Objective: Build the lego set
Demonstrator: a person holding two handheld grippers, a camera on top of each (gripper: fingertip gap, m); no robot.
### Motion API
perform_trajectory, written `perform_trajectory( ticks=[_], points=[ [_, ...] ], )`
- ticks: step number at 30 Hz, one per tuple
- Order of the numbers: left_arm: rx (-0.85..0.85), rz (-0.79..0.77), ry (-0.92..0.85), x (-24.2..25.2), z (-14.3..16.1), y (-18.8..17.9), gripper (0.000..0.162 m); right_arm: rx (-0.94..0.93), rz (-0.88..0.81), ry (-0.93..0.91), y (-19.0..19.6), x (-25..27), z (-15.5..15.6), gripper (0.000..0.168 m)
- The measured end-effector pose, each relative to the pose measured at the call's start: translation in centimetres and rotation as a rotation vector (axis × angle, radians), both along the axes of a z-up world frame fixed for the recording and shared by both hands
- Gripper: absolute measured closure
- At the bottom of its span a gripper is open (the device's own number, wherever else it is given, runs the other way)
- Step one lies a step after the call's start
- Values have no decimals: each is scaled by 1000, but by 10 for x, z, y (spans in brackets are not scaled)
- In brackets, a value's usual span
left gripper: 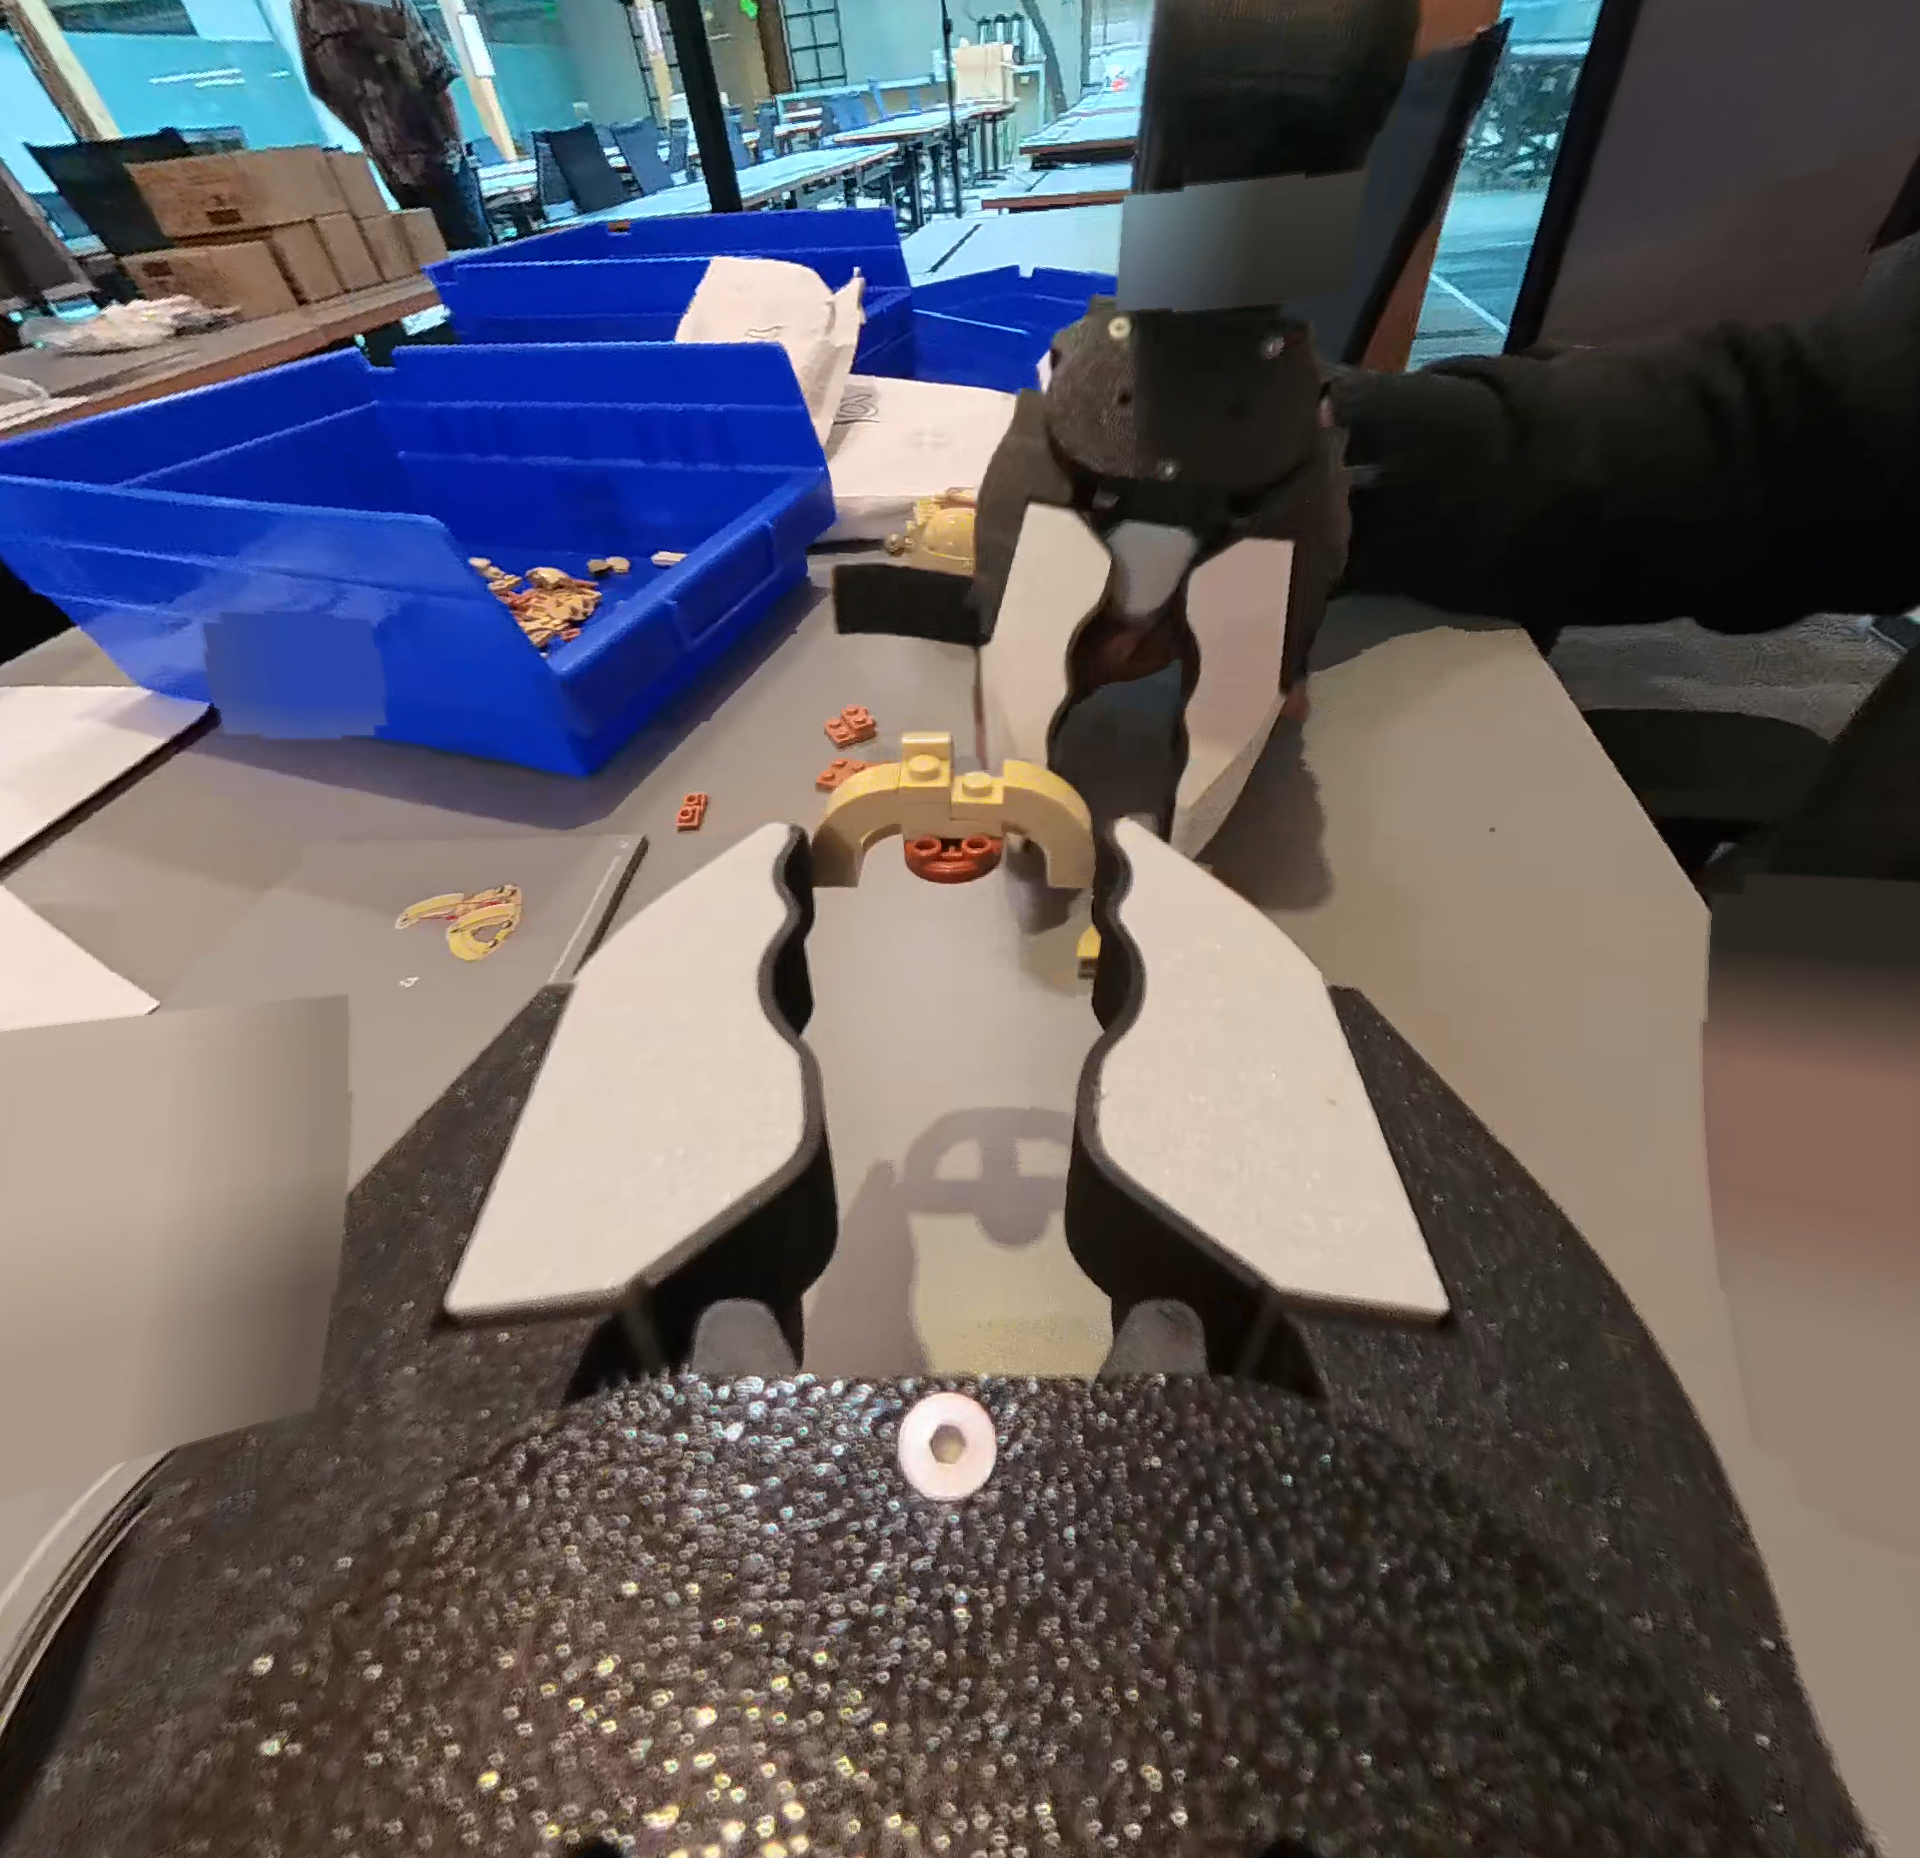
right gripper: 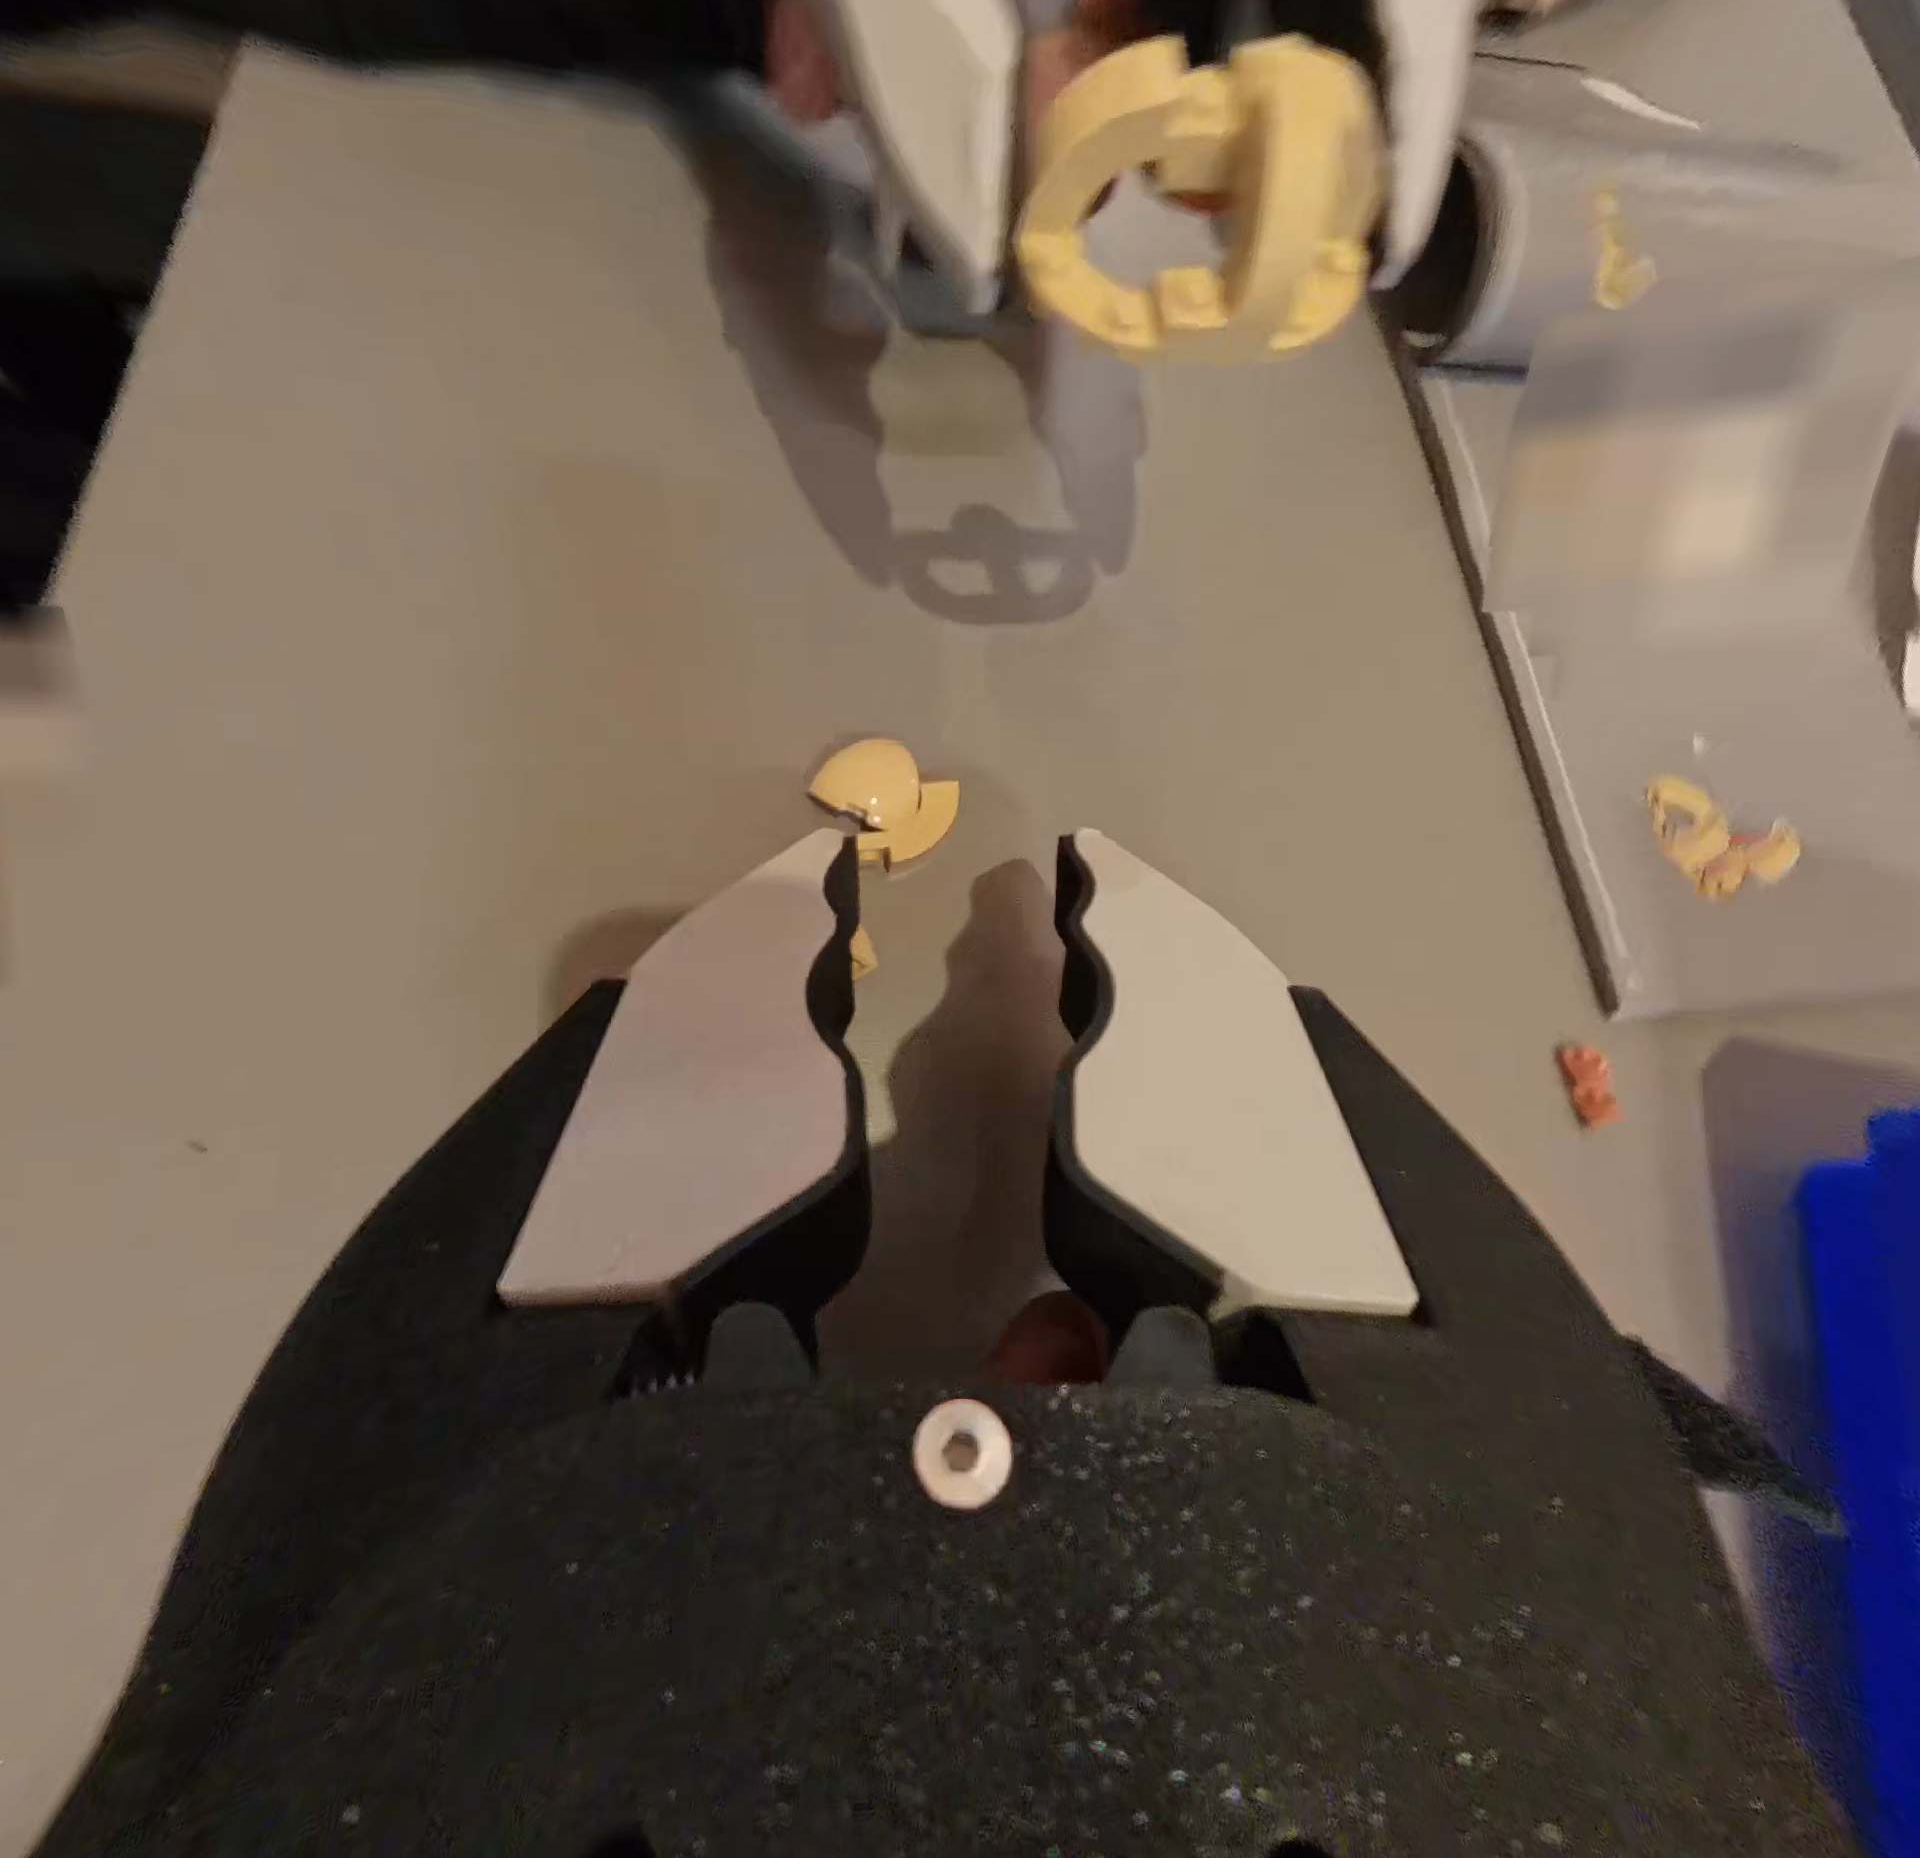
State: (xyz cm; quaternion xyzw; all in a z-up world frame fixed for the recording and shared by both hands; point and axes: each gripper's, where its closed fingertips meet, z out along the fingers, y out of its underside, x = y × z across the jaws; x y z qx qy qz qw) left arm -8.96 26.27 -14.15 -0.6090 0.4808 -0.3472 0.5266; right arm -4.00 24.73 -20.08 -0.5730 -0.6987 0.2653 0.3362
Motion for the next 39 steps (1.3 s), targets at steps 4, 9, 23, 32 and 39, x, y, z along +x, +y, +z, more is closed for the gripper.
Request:
perform_trajectory(
  ticks=[4,9,23,32,39],
  points=[
    [15,-13,-48,-4,7,-4,111,359,203,-35,4,-2,-3,131],
    [2,-25,-92,-9,12,-4,111,342,301,19,2,-2,9,132],
    [-15,-256,-31,10,3,20,111,196,406,-81,-5,-9,-14,131],
    [12,-258,-140,1,18,30,111,179,334,-100,-3,-11,-18,148],
    [6,-211,-184,-3,23,38,111,258,205,-109,4,-21,-18,155]
  ],
)
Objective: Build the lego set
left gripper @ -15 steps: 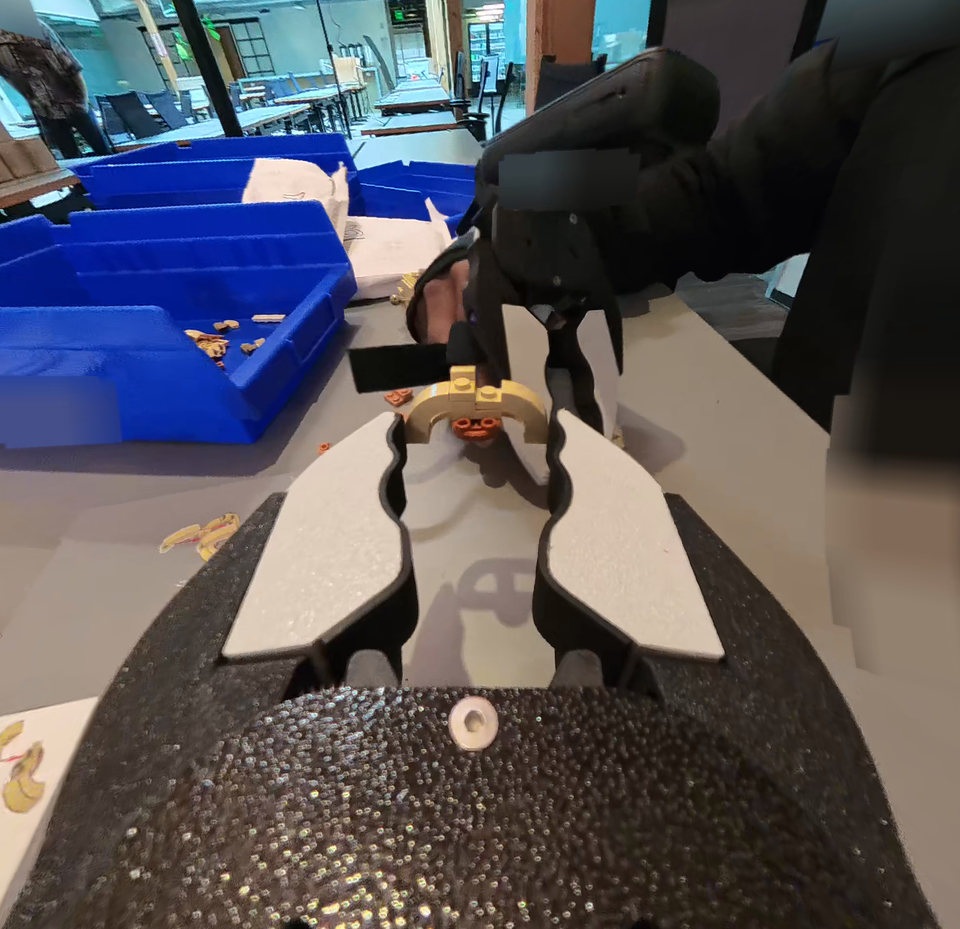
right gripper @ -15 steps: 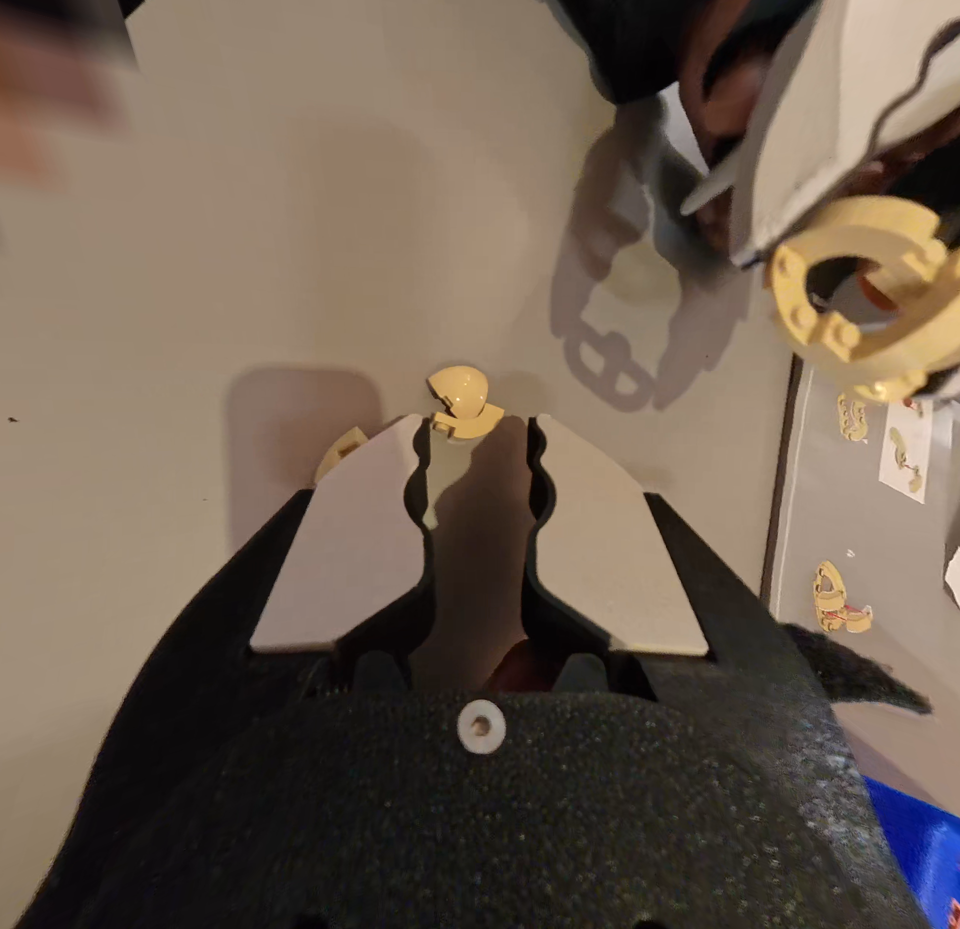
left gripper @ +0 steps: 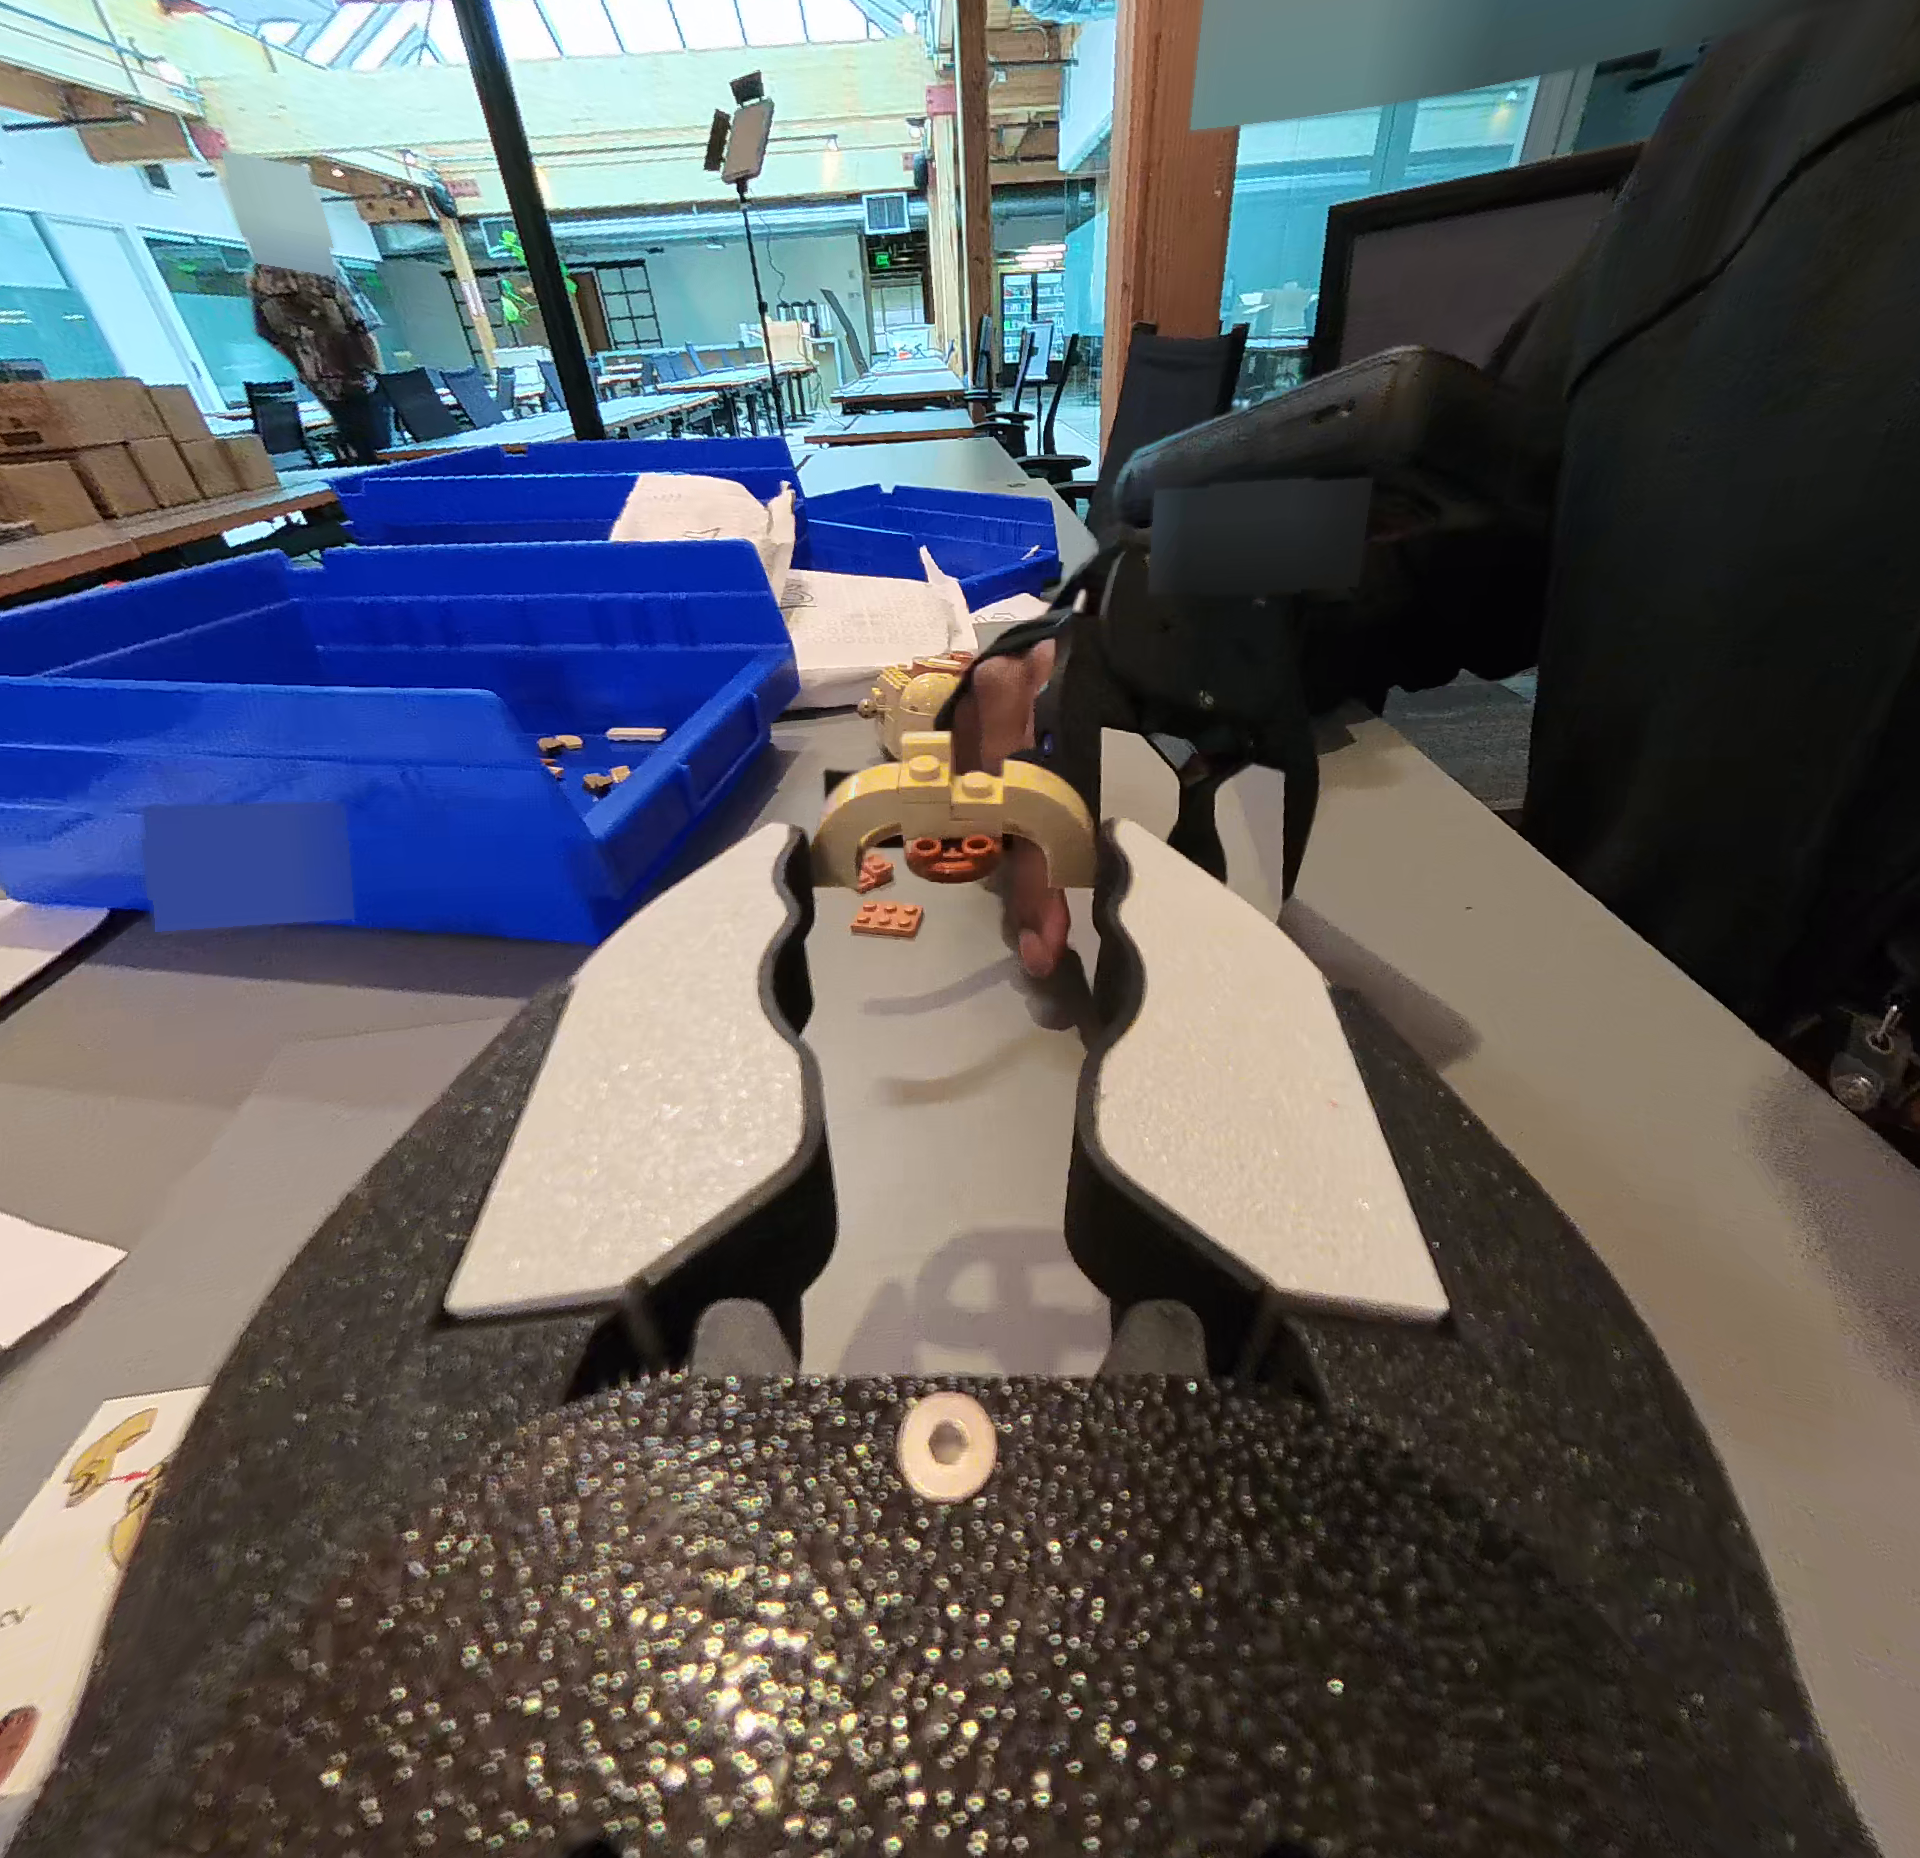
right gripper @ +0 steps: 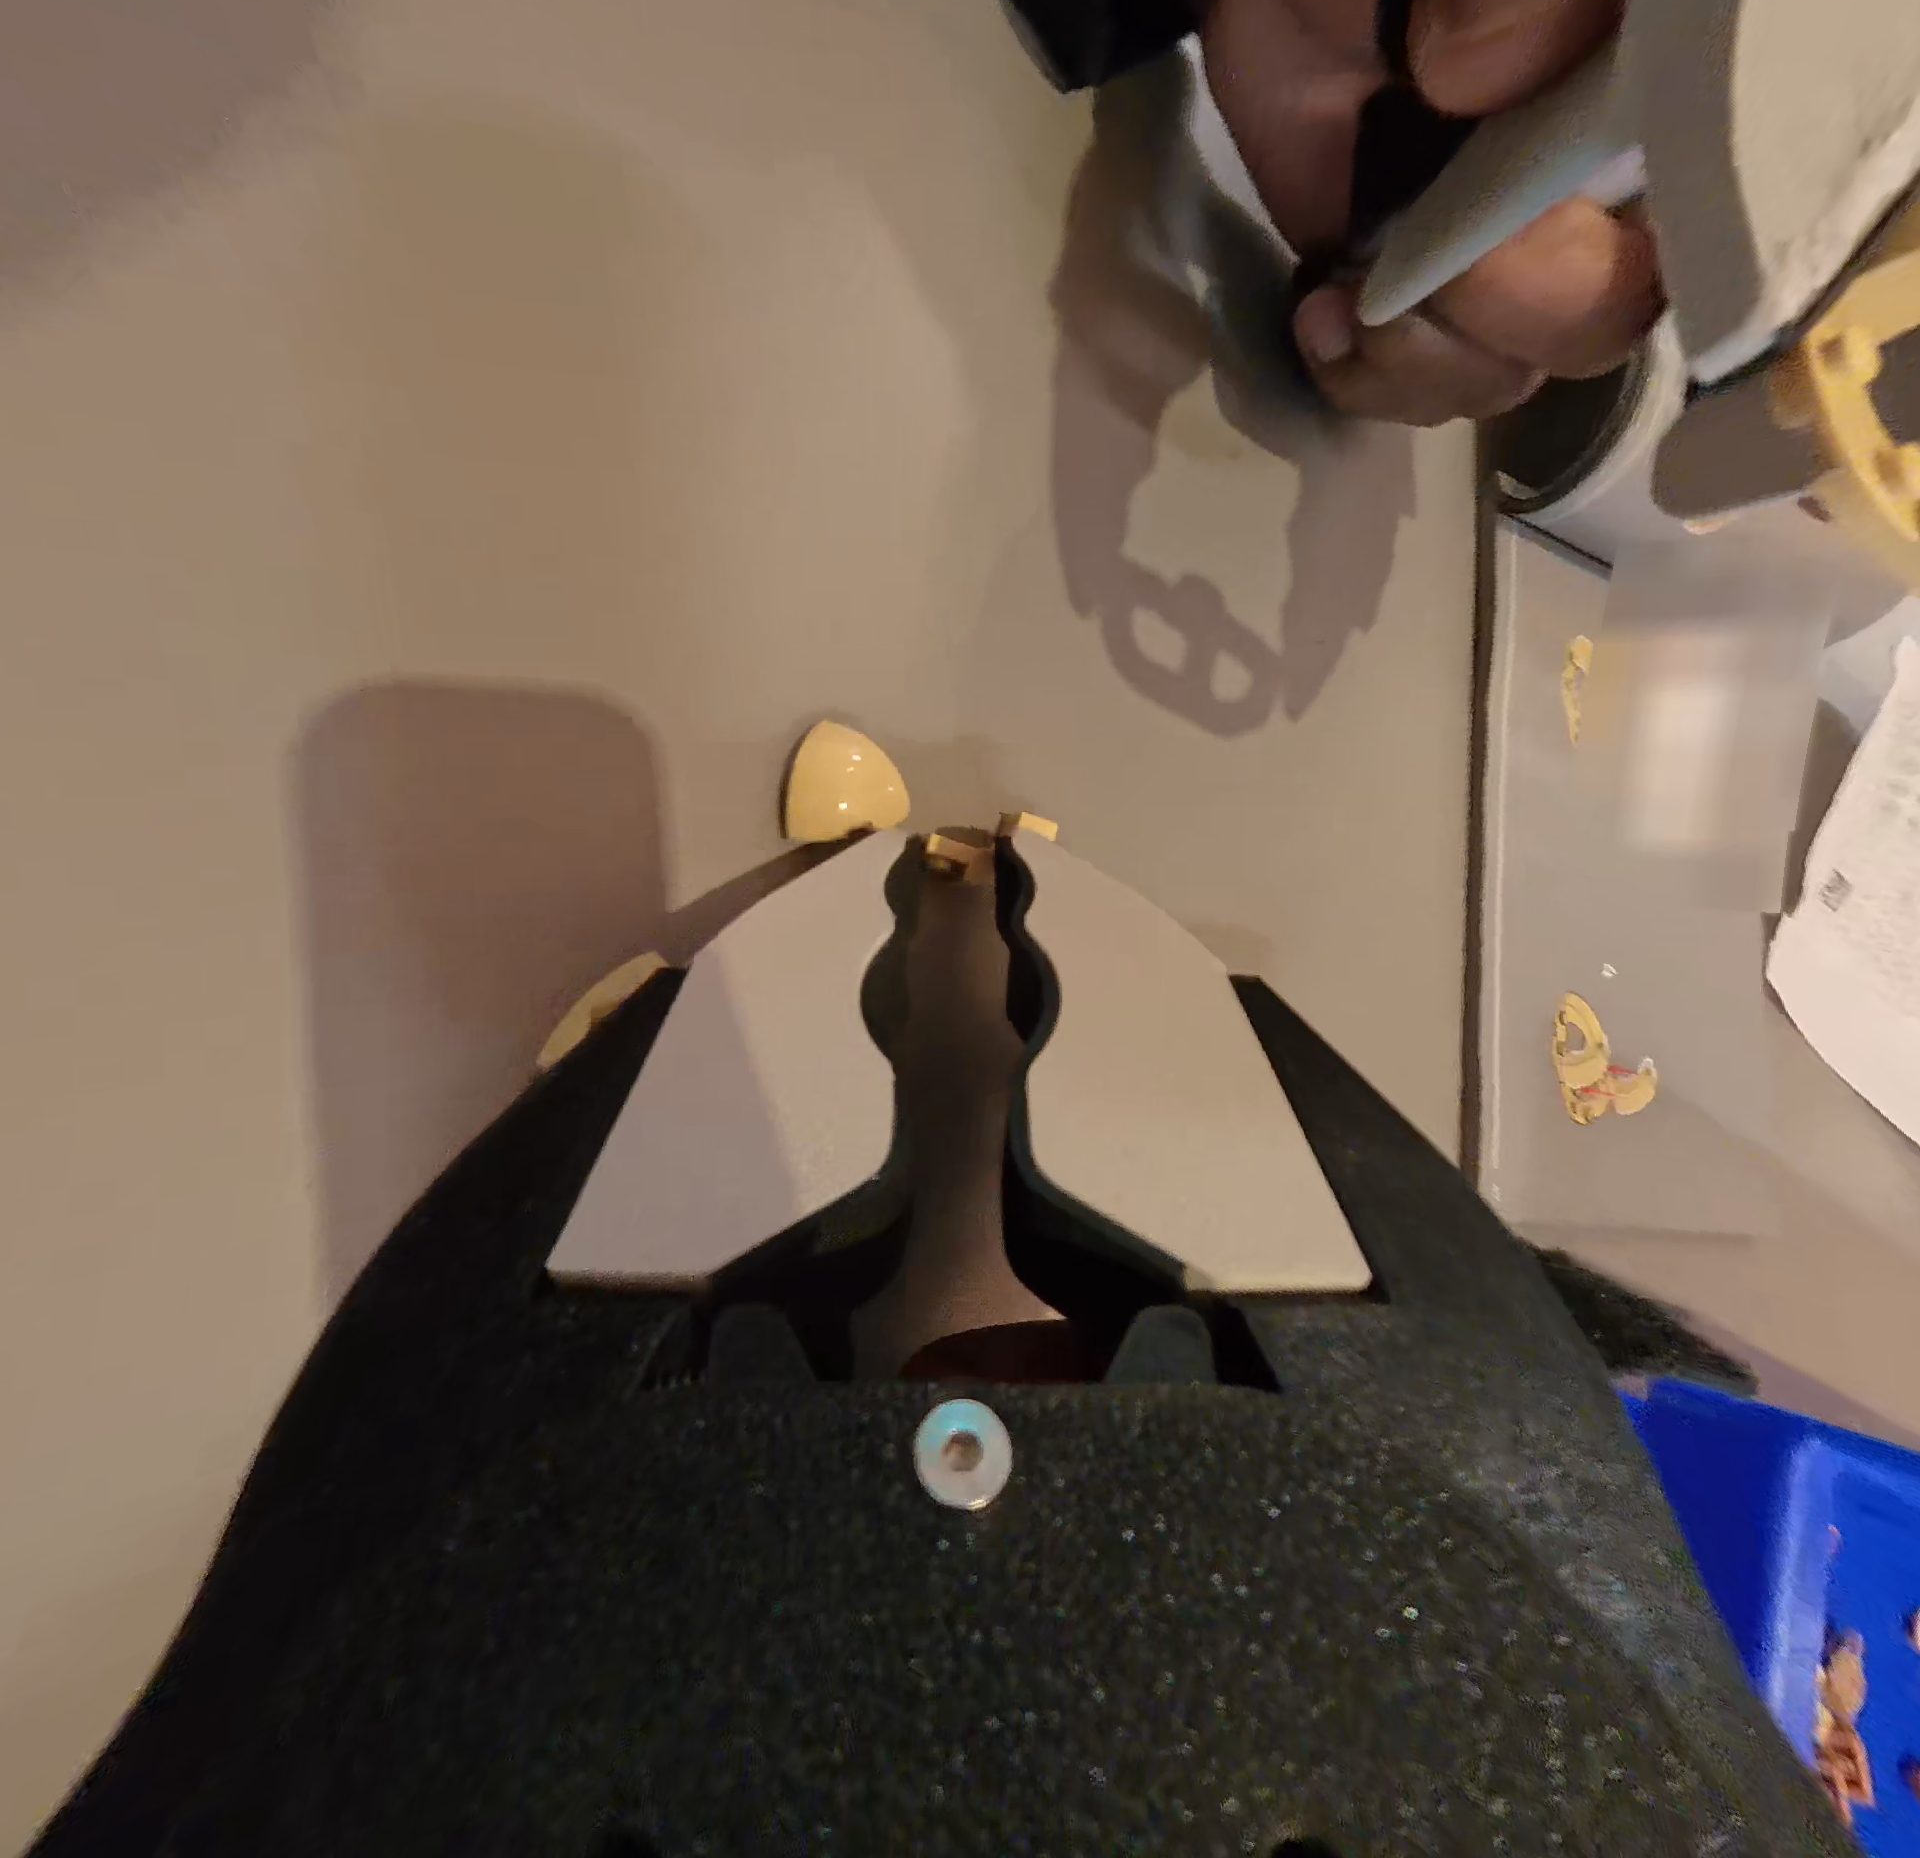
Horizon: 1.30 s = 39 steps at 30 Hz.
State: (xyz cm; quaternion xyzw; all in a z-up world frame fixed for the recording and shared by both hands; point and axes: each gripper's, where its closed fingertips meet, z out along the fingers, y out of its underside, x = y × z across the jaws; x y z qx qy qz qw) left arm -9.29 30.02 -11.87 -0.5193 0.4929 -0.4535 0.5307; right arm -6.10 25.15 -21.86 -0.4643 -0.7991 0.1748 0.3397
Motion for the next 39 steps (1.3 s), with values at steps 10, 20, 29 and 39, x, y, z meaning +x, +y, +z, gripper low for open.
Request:
perform_trajectory(
  ticks=[10,20,29,39],
  points=[
    [18,45,-7,-1,1,6,111,18,-210,198,19,-9,24,168],
    [205,89,253,2,-32,-1,111,68,-261,217,34,-1,22,168],
    [263,79,361,-2,-47,-12,110,13,-233,262,29,0,29,167],
    [260,34,386,-1,-52,-15,110,10,-111,201,17,7,18,157]
  ],
)
